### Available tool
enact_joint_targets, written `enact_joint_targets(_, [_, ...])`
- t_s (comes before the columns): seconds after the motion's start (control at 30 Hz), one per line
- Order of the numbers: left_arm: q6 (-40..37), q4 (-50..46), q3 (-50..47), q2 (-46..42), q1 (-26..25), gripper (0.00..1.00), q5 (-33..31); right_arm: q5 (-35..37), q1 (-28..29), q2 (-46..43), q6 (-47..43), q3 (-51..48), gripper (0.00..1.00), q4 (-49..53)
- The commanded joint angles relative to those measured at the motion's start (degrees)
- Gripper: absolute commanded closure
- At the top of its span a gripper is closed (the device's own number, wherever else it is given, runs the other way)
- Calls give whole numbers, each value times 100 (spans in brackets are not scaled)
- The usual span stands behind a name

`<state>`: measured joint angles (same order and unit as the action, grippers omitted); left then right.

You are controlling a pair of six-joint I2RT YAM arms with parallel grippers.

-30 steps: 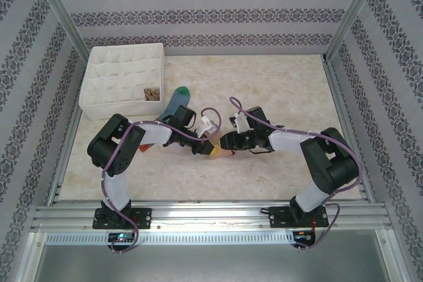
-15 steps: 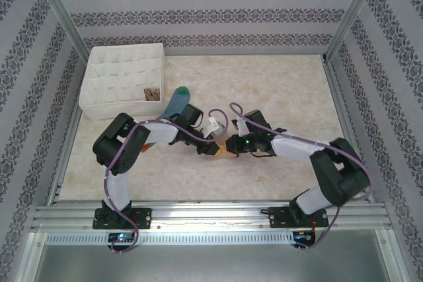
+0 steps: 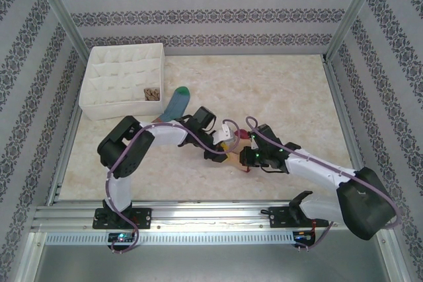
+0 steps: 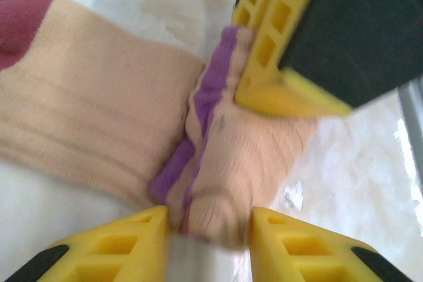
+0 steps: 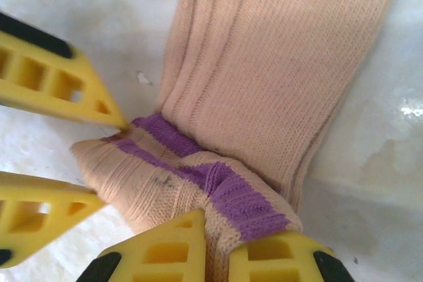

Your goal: Roll the socks

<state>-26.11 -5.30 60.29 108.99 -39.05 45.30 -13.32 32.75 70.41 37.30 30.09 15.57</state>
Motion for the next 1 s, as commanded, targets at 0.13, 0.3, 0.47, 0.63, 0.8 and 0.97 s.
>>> enact_joint_targets(0.13, [-1190,1370,-1419,-1326,-39,59,-1155,-171,-54,1091,-127,590,91,1061])
enact_joint_targets(0.3, [-1995,2774,-2283,-1888,-591,53,-2162,-410,-85,1622,-115,881,91,1112])
enact_joint_targets(0.47, [-2885,3305,-2461,-1803,-1219,50,-3161,-707,-177,1985,-109,990,91,1097])
enact_joint_targets(0.63, [-3452,3709,-2444,-1395,-1570,51,-3815,-958,-267,2166,-135,1043,91,1080])
enact_joint_targets(0.8, [-3351,3568,-2171,-877,-1571,54,-4070,-1232,-381,2255,-144,1043,91,1018])
enact_joint_targets(0.97, [-3077,2853,-1849,-639,-1566,86,-4058,-1435,-462,2211,-143,1013,85,1018])
